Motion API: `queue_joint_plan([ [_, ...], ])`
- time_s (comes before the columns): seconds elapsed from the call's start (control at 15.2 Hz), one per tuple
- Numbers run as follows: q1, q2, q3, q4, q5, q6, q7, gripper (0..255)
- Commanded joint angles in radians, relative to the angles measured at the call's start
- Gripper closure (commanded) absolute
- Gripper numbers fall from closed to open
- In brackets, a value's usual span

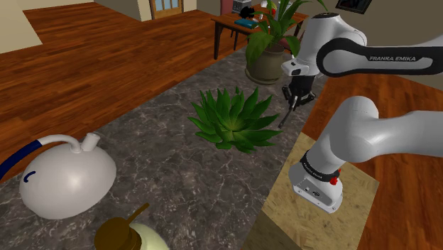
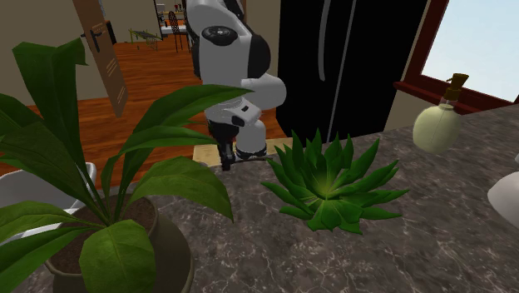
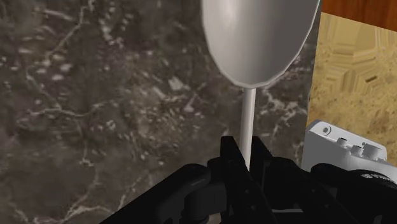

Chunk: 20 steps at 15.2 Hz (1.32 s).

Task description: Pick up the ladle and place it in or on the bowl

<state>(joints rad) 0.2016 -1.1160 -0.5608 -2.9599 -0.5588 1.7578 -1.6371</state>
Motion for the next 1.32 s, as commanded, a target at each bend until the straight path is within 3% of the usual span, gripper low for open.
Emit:
queue_joint_plan([
  [0.0, 0.009, -0.007, 0.017, 0.025, 0.019, -0.030, -0.002, 255],
  [1.25, 0.064, -0.013, 0.144, 0.263, 0.148, -0.268, -0.020, 255],
])
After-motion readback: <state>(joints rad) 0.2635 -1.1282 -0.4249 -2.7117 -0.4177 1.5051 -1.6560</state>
